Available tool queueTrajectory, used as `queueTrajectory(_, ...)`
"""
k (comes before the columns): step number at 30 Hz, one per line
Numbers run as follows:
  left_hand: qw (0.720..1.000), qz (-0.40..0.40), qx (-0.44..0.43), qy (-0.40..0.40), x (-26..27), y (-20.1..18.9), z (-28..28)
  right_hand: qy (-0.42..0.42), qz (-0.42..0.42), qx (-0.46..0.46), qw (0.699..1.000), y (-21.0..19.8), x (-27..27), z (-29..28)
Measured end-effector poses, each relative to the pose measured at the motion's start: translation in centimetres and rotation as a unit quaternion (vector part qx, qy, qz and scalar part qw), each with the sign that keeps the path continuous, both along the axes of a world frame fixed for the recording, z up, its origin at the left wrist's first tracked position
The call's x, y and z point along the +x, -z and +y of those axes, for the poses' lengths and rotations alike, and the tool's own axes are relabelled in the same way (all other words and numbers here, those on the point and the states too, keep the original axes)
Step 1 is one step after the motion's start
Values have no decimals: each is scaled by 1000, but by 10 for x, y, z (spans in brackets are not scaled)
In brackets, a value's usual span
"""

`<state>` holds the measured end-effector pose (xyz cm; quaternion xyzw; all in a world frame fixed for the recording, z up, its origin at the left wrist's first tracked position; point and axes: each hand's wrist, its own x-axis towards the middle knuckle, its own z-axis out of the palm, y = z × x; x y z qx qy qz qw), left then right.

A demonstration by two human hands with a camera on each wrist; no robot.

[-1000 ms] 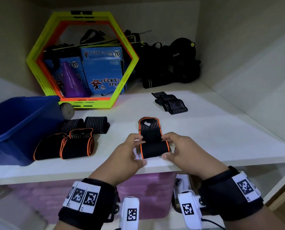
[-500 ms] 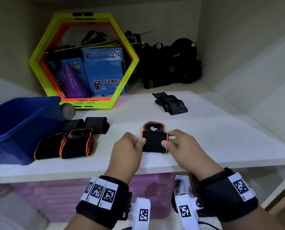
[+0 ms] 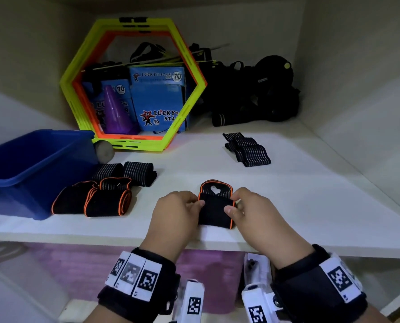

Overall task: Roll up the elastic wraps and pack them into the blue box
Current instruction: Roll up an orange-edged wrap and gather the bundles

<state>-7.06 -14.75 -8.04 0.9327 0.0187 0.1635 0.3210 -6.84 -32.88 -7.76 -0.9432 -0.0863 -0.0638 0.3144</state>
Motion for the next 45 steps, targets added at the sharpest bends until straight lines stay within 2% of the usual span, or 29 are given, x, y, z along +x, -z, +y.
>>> queueTrajectory(7, 999, -33, -27, -4, 1, 3, -5, -109, 42, -84, 990, -24, 2, -18)
queueTrajectory(14, 999, -32, 22, 6, 10, 4, -17, -189, -47, -174, 965, -32, 18, -19)
queueTrajectory(17, 999, -33, 28, -5, 15, 3, -14, -219, -41, -210, 952, -42, 27, -18)
queueTrajectory(21, 998, -28, 55, 3, 23, 3, -7, -251, -17, -218, 943, -52, 38, -10)
queueTrajectory(26, 997, -24, 69, 35, 29, 1, 9, -247, -20, -226, 942, -47, 56, 10)
queueTrajectory(30, 994, -37, 93, 36, 24, -16, 50, -222, -19, -206, 953, -45, 79, 27)
queueTrajectory(34, 986, -66, 147, -47, 17, -43, 123, -210, -1, -202, 957, -54, 108, 49)
queueTrajectory(37, 978, 13, 165, -128, 17, -47, 182, -202, 32, -224, 953, -67, 134, 69)
queueTrajectory(40, 972, 87, 179, -129, 14, -36, 218, -206, 43, -278, 937, -78, 162, 92)
queueTrajectory(45, 971, 87, 194, -112, 11, -22, 228, -213, 45, -307, 926, -86, 195, 142)
